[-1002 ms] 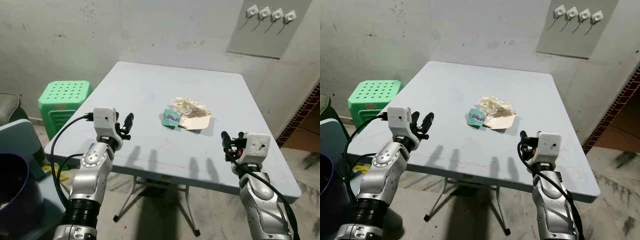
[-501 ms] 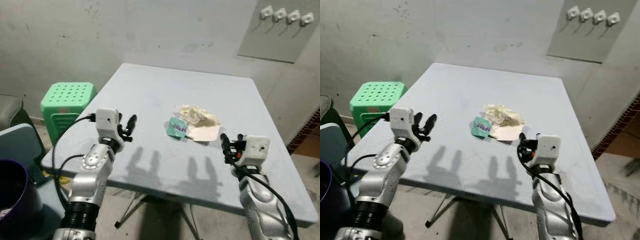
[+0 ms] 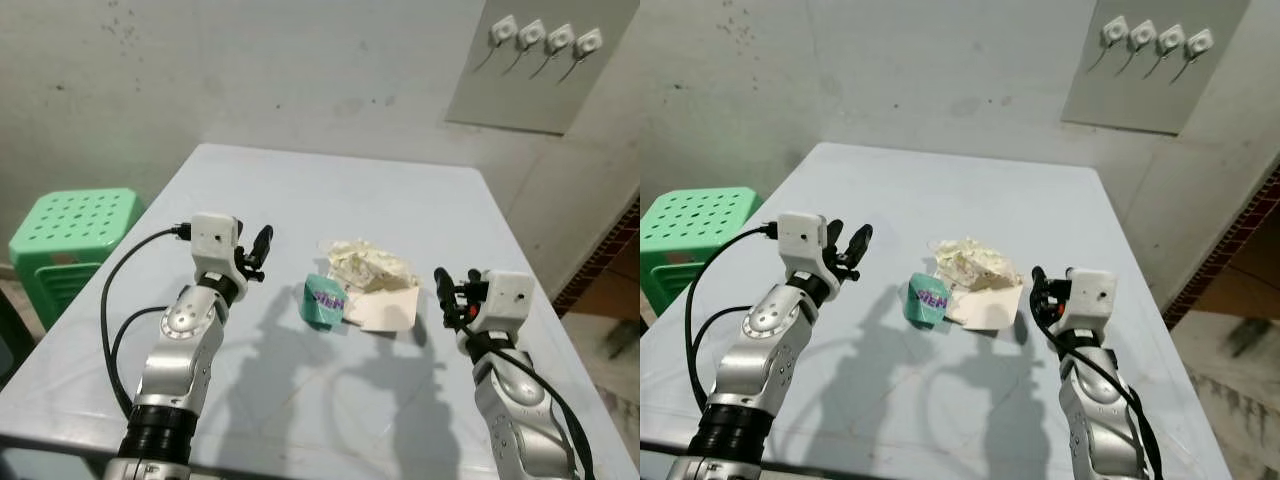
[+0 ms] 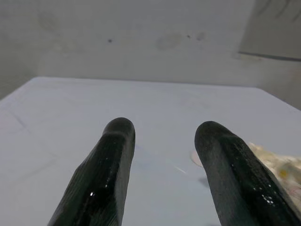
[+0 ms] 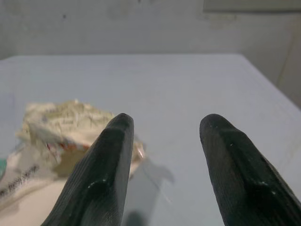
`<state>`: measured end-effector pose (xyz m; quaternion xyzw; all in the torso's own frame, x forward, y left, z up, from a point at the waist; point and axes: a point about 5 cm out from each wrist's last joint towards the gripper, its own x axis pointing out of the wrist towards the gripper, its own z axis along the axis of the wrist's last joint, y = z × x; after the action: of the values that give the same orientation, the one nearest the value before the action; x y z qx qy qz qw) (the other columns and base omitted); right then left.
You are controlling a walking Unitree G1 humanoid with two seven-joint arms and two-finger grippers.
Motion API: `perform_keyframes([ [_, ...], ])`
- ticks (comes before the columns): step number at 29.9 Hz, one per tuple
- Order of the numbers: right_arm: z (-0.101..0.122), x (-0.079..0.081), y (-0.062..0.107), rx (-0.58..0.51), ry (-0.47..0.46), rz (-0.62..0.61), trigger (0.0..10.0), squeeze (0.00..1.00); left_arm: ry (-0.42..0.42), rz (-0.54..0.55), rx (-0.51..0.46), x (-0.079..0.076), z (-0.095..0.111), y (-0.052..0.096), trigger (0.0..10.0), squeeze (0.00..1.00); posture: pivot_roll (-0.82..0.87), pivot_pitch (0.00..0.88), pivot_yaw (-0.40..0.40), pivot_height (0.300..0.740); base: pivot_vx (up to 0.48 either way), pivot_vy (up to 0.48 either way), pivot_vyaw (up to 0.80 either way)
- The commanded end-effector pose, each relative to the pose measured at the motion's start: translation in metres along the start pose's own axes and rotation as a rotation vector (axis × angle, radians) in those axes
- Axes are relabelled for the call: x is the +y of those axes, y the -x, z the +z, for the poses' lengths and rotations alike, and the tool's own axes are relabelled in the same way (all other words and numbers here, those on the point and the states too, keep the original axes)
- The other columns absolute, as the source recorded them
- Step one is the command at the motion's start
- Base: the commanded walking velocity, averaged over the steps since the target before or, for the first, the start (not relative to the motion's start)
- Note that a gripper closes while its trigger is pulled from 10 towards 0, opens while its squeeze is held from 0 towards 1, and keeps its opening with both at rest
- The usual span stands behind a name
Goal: Picking trash to rubbish bin
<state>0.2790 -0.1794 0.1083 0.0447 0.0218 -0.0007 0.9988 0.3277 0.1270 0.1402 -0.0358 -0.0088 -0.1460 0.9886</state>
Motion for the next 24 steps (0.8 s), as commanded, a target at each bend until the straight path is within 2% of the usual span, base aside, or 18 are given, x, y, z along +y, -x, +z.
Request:
perform_keyframes([
  [1,0.002,-0.005,0.001,0.004,-0.013,-0.01,10.0,0.12,-0.003,-0.049,0.0,-0.008,0.0,0.0,10.0,0.0,-0.07,0.0,-0.049,0.74,0.0,0.0,0.0],
  [2,0.001,-0.005,0.001,0.006,-0.019,-0.008,10.0,0.8,-0.005,-0.055,-0.005,-0.009,0.0,0.001,10.0,0.0,-0.07,0.0,-0.049,0.74,0.0,0.0,0.0],
  [3,0.001,-0.004,0.001,0.005,-0.035,0.0,10.0,1.0,-0.009,-0.06,-0.007,-0.009,0.001,0.001,10.0,0.0,-0.07,0.0,-0.049,0.74,0.0,0.0,0.0],
  [7,0.002,-0.005,0.002,0.011,-0.022,-0.002,10.0,1.0,-0.012,-0.105,-0.012,-0.013,0.001,0.003,10.0,0.0,-0.07,0.0,-0.049,0.74,0.0,0.0,0.0],
  [16,0.006,-0.007,0.004,-0.009,-0.048,0.05,10.0,1.0,-0.083,-0.235,0.008,-0.027,-0.005,0.009,10.0,0.0,-0.07,0.0,-0.048,0.74,0.0,0.0,0.0],
  [21,0.003,-0.005,0.004,0.023,-0.082,0.081,10.0,1.0,-0.132,-0.355,0.033,-0.041,-0.012,0.017,10.0,0.0,-0.08,0.0,-0.046,0.74,0.0,0.0,0.0],
  [24,0.001,-0.005,0.003,0.05,-0.114,0.077,10.0,1.0,-0.133,-0.37,0.038,-0.043,-0.013,0.018,10.0,0.0,-0.08,0.0,-0.046,0.74,0.0,0.0,0.0],
])
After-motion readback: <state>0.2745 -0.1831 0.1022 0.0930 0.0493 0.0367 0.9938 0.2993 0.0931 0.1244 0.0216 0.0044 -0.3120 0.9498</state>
